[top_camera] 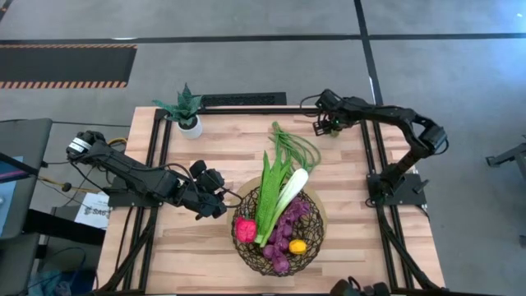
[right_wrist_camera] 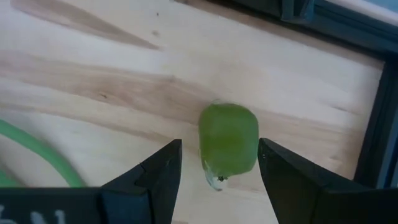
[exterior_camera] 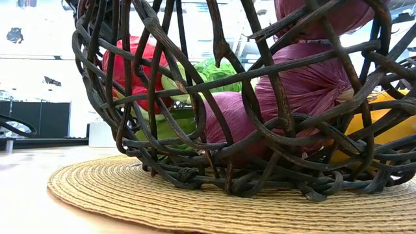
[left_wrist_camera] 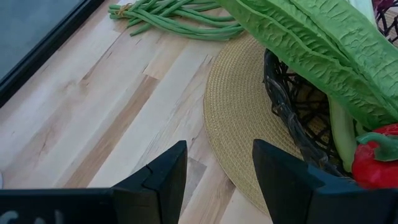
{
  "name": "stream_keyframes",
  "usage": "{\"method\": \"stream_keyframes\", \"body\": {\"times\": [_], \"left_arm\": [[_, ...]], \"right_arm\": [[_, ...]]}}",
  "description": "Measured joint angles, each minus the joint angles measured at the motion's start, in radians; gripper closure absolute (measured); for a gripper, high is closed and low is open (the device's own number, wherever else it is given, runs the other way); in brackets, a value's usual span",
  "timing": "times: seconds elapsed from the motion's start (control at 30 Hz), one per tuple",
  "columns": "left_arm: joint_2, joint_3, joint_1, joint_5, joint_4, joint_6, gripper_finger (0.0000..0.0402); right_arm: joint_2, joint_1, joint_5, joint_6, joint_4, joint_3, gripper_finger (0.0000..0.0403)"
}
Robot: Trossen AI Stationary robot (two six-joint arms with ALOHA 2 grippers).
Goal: Build produce basket
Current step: Put the green lime into the black basket
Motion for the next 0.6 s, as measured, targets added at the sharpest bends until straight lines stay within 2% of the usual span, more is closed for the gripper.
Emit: {"method": "stream_keyframes", "body": {"times": [0.23, 0.33, 0.6], "left_arm": [[0.000, 0.000, 0.000, 0.000, 0.000, 0.000, 0.0230], [0.000, 0.000, 0.000, 0.000, 0.000, 0.000, 0.0230], [0.000, 0.000, 0.000, 0.000, 0.000, -0.001, 0.0230]], "right_arm": [[0.000, -0.010, -0.005, 0.018, 0.040, -0.092, 0.0174], [0.000, -0.024, -0.022, 0.027, 0.108, -0.128, 0.0174], [0.000, -0.043, -0.057, -0.006, 0.233, -0.137, 0.0174]]}}
